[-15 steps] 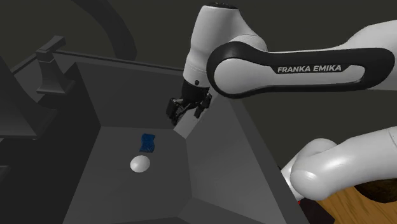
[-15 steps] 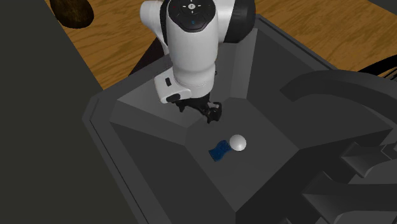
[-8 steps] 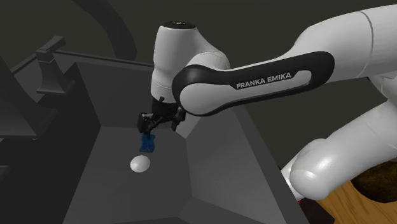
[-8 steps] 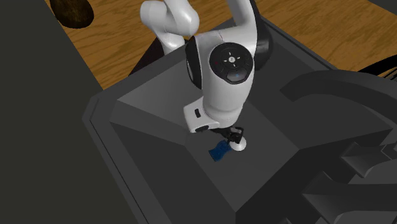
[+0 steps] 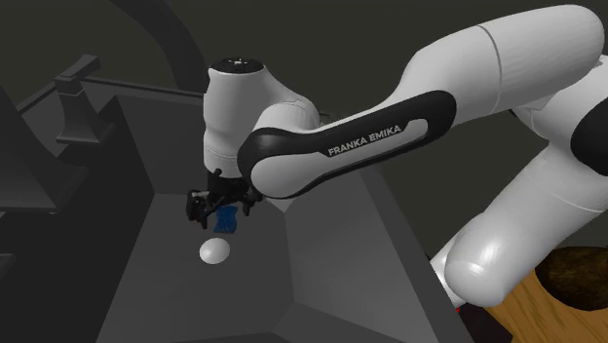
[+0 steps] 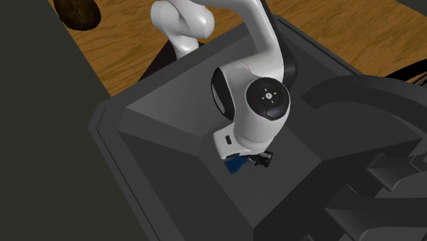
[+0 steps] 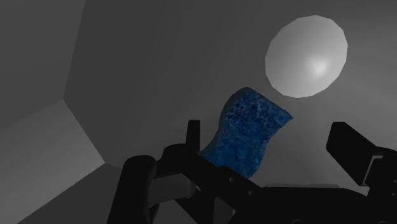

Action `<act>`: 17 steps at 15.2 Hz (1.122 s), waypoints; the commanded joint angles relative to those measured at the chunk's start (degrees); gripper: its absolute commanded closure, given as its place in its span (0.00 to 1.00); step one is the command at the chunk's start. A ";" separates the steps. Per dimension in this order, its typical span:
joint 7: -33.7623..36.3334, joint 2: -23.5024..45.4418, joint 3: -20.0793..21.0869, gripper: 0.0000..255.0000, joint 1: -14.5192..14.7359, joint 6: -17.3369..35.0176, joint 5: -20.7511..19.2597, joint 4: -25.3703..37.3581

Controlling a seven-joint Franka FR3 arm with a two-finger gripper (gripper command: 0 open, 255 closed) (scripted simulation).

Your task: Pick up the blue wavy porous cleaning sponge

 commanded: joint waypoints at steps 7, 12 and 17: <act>1.38 2.42 -0.22 1.00 0.34 3.36 -2.06 -1.52; 1.39 2.44 -0.22 1.00 0.35 3.31 -2.07 -1.46; 0.78 1.34 -0.08 1.00 0.17 1.96 -1.13 -0.93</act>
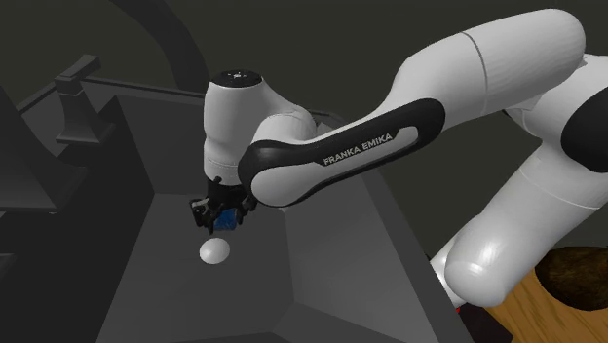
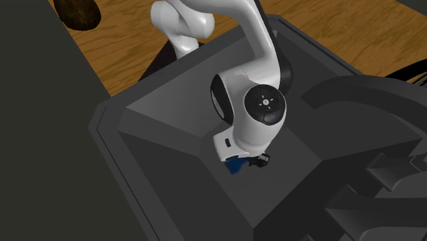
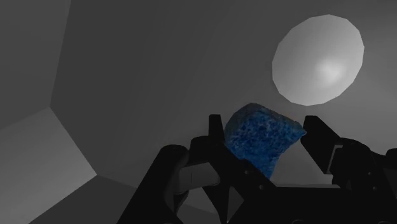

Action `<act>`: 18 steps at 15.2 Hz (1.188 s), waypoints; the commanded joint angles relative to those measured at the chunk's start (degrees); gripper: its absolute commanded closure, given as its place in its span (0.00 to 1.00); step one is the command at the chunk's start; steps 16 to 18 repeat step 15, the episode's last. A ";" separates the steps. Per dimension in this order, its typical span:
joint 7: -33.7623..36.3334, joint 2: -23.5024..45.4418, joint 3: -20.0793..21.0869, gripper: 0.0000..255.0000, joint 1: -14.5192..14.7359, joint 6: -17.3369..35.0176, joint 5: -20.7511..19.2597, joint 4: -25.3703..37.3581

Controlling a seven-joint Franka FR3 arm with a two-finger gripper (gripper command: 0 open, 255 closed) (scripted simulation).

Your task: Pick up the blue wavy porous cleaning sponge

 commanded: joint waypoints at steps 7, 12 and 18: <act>-1.98 -3.46 0.18 1.00 -0.50 -5.64 2.87 3.00; -2.90 -5.25 0.09 1.00 -0.70 -9.35 4.21 5.35; -3.08 -5.61 0.05 1.00 -0.74 -10.22 4.47 5.94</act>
